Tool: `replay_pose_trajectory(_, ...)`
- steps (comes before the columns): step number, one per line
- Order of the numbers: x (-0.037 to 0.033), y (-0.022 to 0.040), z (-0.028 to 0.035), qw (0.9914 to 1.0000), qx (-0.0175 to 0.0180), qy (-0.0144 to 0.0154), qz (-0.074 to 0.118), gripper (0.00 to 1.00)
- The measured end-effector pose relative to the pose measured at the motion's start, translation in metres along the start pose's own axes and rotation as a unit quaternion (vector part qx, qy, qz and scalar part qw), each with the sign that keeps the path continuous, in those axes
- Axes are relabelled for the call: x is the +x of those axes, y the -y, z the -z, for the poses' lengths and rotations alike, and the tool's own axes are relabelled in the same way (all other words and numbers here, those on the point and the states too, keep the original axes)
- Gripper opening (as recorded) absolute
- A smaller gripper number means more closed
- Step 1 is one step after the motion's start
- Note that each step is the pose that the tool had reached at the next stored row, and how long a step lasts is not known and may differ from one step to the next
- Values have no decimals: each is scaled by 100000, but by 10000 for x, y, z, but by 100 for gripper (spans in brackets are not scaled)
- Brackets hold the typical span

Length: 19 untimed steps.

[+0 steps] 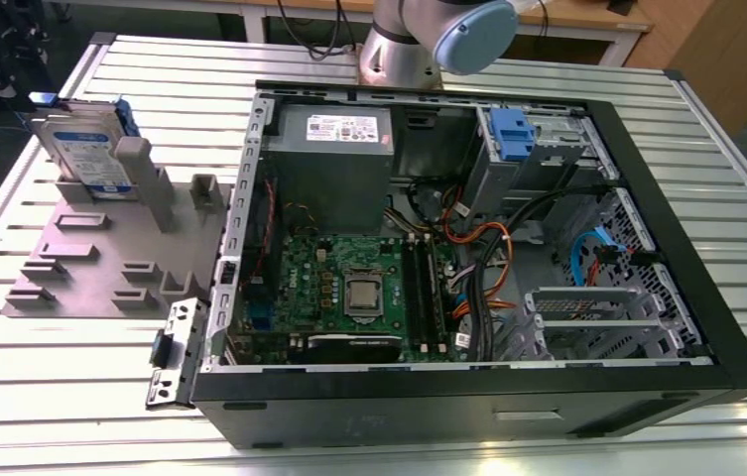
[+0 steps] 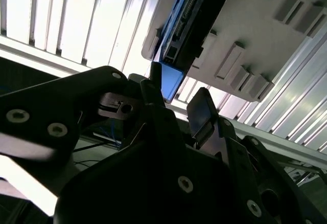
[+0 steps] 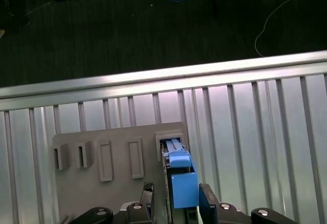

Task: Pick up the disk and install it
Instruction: 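Pick up the disk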

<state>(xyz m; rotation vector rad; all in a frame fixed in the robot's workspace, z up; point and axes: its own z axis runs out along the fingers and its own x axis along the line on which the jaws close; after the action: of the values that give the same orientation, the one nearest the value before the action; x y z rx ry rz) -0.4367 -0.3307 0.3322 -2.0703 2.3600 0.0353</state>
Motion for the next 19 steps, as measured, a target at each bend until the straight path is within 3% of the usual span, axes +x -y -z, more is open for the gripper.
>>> replay_pose_trajectory(6, -13, -11, -30, 99999, 163, 25, 462, 47)
replay_pose_trajectory(13, -14, -13, -60, 99942, 221, -2, 3392, 47)
replay_pose_trajectory(19, -22, -40, -91, 99936, 349, 10, 3556, 47)
